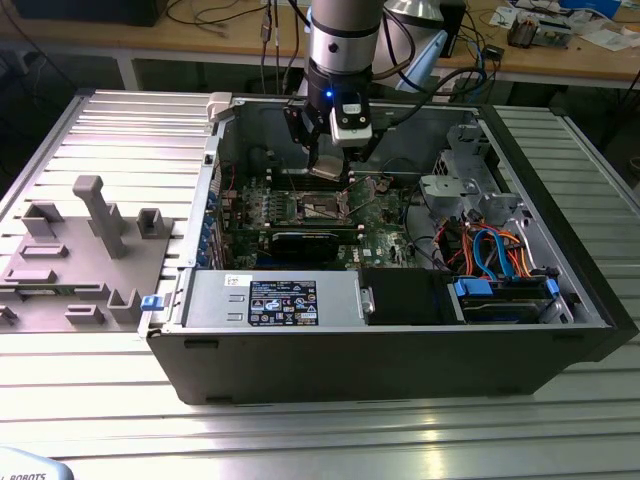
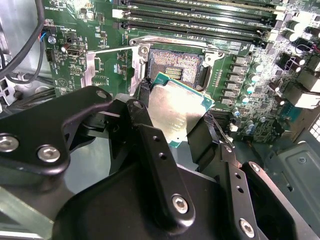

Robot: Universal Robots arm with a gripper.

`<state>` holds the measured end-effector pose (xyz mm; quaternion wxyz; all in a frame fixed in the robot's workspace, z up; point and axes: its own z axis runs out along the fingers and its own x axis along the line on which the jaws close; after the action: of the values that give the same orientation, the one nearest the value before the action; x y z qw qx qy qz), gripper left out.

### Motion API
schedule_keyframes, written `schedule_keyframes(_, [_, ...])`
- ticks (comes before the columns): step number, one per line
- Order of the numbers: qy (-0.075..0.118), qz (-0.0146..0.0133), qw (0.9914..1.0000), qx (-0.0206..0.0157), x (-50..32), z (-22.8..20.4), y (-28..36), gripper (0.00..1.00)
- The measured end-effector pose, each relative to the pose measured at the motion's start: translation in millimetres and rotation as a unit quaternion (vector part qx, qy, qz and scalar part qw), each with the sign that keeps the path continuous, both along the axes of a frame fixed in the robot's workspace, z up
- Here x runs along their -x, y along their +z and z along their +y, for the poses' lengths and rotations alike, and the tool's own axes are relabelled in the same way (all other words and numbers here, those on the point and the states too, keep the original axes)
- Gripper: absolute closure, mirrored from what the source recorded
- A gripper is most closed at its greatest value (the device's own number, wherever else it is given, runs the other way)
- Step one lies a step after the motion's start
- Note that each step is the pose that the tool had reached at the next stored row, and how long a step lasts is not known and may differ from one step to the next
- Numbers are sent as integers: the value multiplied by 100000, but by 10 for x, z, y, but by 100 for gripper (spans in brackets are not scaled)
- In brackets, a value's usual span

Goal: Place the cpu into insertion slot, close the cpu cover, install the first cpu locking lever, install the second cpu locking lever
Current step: 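Place the cpu into insertion slot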

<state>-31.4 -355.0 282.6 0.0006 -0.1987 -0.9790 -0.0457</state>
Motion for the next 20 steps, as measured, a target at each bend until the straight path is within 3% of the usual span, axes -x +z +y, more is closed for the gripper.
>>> schedule_keyframes(20, [-1099, -1, 99994, 0, 0, 0, -2, 45])
